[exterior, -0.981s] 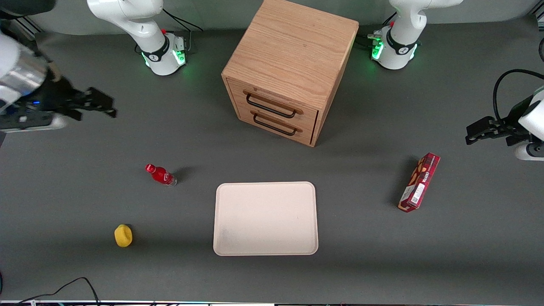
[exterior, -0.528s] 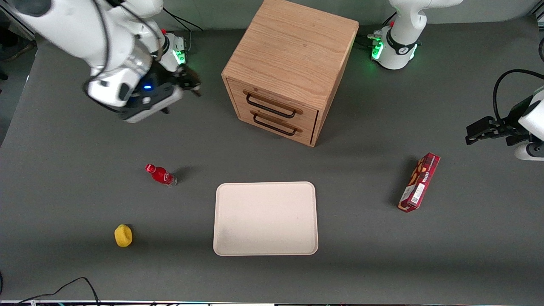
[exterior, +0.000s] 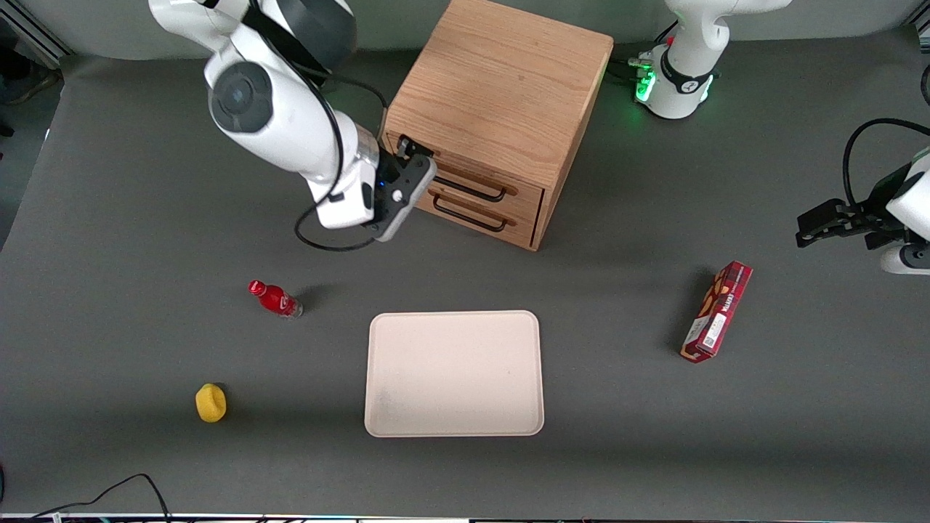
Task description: Open upper drawer
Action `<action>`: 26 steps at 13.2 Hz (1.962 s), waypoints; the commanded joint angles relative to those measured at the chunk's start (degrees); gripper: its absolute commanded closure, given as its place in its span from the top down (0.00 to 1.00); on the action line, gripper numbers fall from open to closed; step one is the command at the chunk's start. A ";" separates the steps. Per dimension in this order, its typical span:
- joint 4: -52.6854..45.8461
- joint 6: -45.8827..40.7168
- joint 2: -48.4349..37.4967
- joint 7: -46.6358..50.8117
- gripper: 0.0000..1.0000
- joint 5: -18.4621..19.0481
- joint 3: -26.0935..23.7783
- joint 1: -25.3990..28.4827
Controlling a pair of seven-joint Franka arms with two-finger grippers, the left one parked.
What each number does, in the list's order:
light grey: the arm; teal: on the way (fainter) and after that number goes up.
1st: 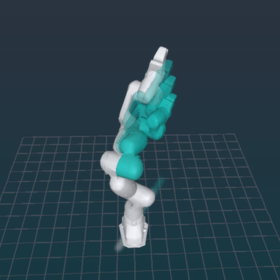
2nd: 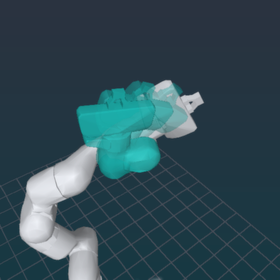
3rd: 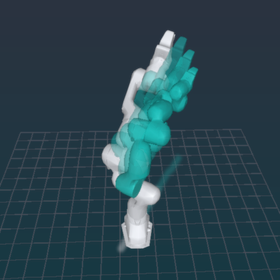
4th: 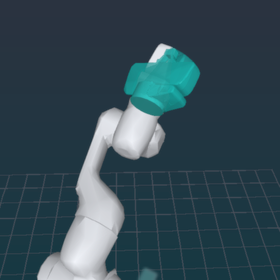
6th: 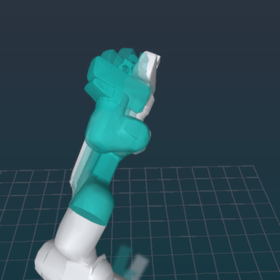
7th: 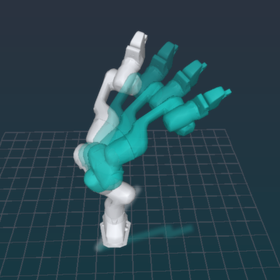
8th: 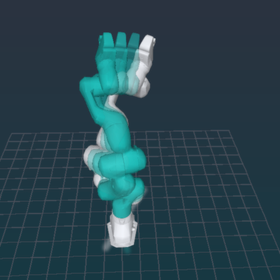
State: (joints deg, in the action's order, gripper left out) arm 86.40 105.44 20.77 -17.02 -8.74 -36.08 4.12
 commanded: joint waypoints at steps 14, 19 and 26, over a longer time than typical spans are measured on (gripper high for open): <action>3.16 5.73 8.67 -3.19 1.00 6.72 -4.00 3.44; 3.34 6.27 9.37 -3.10 1.00 7.51 -4.00 4.40; 3.16 8.47 11.21 -3.72 1.00 11.72 -3.48 4.40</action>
State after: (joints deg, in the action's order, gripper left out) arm 90.02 111.73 30.51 -19.51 0.28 -40.06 8.38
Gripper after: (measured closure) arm 0.000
